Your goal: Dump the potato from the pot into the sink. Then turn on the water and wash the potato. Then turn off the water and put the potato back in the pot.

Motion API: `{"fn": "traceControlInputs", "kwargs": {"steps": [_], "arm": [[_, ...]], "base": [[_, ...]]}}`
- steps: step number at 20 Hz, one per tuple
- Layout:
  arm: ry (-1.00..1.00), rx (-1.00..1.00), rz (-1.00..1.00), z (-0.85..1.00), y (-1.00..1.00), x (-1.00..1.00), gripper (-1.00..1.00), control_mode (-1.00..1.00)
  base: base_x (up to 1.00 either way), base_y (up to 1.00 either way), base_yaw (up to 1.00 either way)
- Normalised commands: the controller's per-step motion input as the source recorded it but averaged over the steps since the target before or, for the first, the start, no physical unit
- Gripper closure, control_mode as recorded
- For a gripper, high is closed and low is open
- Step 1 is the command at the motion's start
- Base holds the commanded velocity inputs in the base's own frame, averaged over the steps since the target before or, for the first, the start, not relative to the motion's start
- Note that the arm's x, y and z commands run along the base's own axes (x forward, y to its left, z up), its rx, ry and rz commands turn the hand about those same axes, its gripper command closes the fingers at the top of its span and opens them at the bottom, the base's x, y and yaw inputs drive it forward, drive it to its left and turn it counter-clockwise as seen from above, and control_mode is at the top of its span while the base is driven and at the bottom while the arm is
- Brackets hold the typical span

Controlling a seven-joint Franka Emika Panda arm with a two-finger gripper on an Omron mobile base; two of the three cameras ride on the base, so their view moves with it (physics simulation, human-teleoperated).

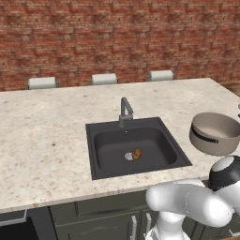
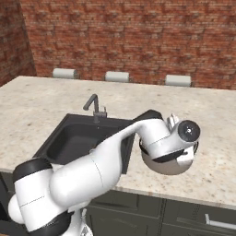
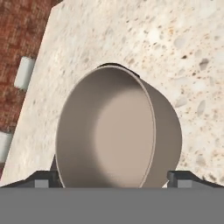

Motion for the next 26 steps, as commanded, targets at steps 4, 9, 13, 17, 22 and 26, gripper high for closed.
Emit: {"fn": "traceControlInputs", "kwargs": {"steps": [4, 9, 13, 17, 22, 26], "arm": [[0.06, -0.06, 0.00, 0.54, 0.38, -0.08, -1.00, -1.00], [0.37, -0.12, 0.00, 0.18, 0.48, 0.02, -1.00, -1.00], [0.05, 0.00, -0.05, 0.08, 0.40, 0.00, -1.00, -1.00], [-0.16, 0.14, -0.06, 0.14, 0.26, -0.06, -1.00, -1.00], [-0.22, 0.26, 0.00, 0.17, 0.19, -0.02, -1.00, -1.00], [-0.21, 0.25, 0.00, 0.17, 0.26, 0.00, -1.00, -1.00]], "base": [[0.00, 0.00, 0.00], [0.00, 0.00, 0.00], [0.00, 0.00, 0.00], [0.00, 0.00, 0.00], [0.00, 0.00, 0.00], [0.00, 0.00, 0.00]]}}
